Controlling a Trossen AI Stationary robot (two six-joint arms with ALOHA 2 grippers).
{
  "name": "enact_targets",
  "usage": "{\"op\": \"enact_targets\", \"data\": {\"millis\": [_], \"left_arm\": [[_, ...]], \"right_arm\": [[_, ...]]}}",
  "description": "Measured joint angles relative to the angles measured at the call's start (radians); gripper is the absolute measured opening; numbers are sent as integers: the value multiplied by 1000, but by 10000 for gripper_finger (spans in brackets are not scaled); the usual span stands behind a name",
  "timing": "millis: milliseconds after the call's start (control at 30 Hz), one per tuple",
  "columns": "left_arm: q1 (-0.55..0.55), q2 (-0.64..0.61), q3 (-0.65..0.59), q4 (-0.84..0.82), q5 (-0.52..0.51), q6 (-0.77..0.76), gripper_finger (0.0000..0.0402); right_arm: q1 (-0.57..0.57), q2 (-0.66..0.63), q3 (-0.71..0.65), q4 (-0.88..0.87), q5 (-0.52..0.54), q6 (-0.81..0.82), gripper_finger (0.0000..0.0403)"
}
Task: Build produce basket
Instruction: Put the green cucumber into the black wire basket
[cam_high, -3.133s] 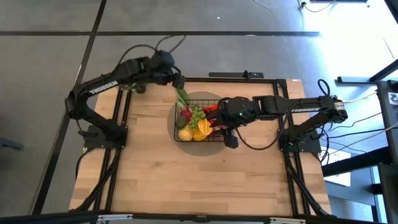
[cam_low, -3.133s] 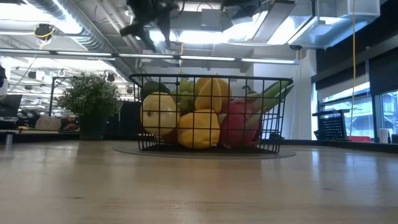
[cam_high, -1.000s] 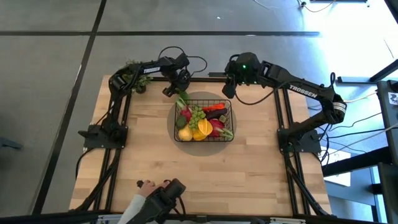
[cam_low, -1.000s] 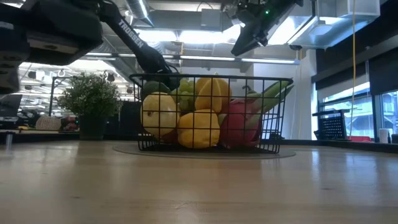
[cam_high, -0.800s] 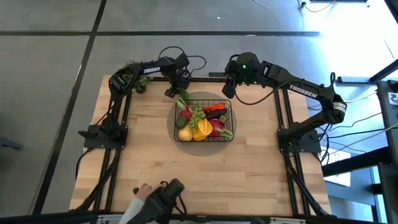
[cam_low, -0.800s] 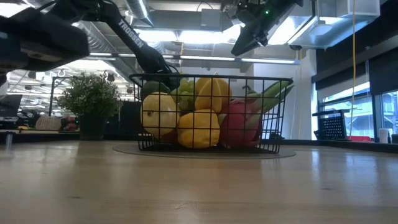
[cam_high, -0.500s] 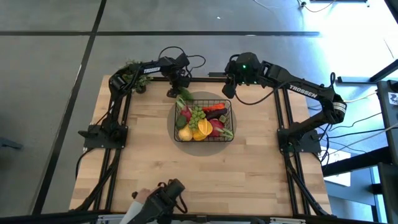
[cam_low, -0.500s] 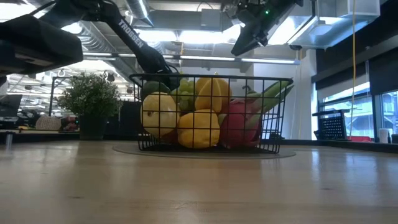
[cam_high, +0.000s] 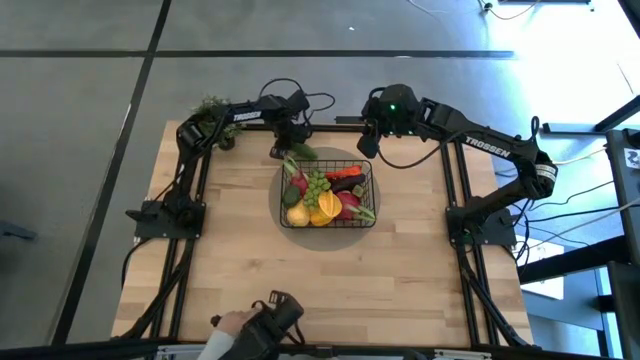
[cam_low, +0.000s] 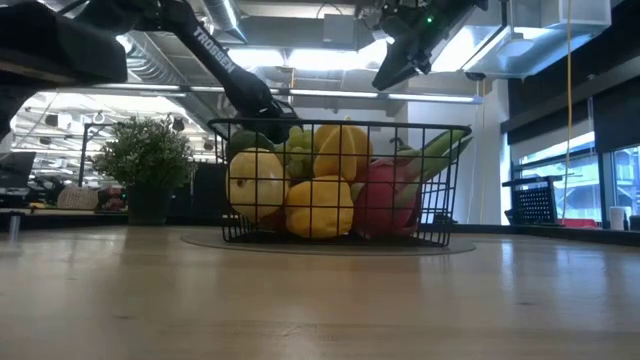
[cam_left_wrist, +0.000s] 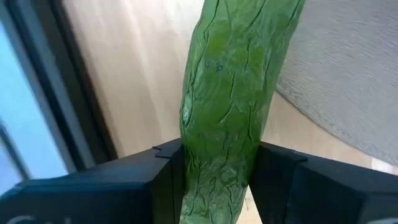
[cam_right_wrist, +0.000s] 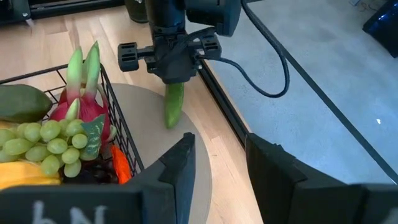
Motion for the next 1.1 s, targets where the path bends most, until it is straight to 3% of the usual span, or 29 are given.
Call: {"op": "enact_targets", "data": {"millis": [100, 400, 733, 867, 1100], "left_arm": [[-23, -1, 1, -2, -57, -60, 110], [-51, -8, 15, -22, -89, -183, 110], [-52, -92, 145, -57, -154, -229, 110], [-59, -122, 226, -125, -211, -229, 110], [-123, -200, 331, -244, -214, -253, 110]], "right_arm": [[0, 0, 0, -12, 0, -1, 131], [0, 0, 0, -19, 1, -3, 131], [0, 0, 0, -27, 2, -5, 131], [0, 0, 0, -40, 5, -7, 131], [0, -5, 0, -90, 10, 0, 131]]}}
